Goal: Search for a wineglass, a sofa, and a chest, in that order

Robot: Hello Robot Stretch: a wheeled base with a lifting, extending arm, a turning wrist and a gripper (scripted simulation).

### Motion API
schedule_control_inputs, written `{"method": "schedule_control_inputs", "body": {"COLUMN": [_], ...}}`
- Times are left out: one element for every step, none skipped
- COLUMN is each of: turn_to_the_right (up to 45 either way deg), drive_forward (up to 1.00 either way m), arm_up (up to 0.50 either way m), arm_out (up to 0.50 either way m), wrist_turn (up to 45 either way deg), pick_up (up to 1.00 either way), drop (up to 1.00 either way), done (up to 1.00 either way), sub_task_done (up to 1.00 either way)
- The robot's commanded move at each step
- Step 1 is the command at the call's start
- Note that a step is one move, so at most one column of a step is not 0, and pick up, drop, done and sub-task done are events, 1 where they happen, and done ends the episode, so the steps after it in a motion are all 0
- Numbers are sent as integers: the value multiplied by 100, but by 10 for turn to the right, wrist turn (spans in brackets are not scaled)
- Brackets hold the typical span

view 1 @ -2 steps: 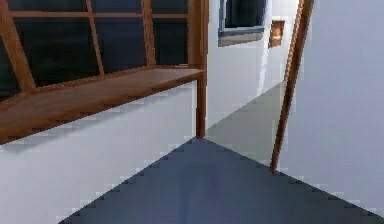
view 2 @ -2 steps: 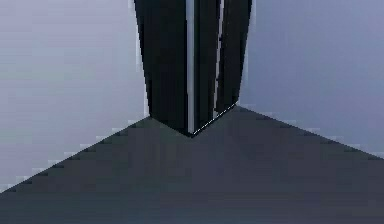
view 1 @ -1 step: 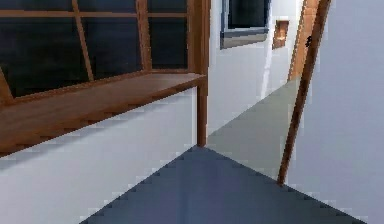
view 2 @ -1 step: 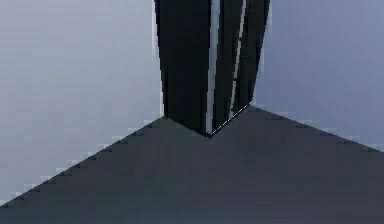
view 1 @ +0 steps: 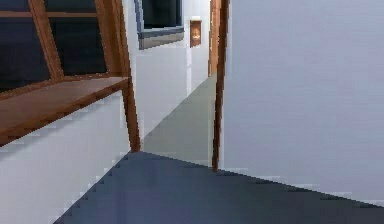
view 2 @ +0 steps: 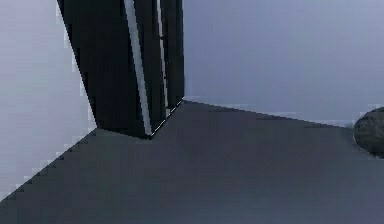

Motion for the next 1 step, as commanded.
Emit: {"method": "schedule_control_inputs", "body": {"turn_to_the_right": [0], "drive_forward": [15], "arm_up": [0], "arm_out": [0], "wrist_turn": [0], "pick_up": [0], "drop": [0], "done": [0], "sub_task_done": [0]}}
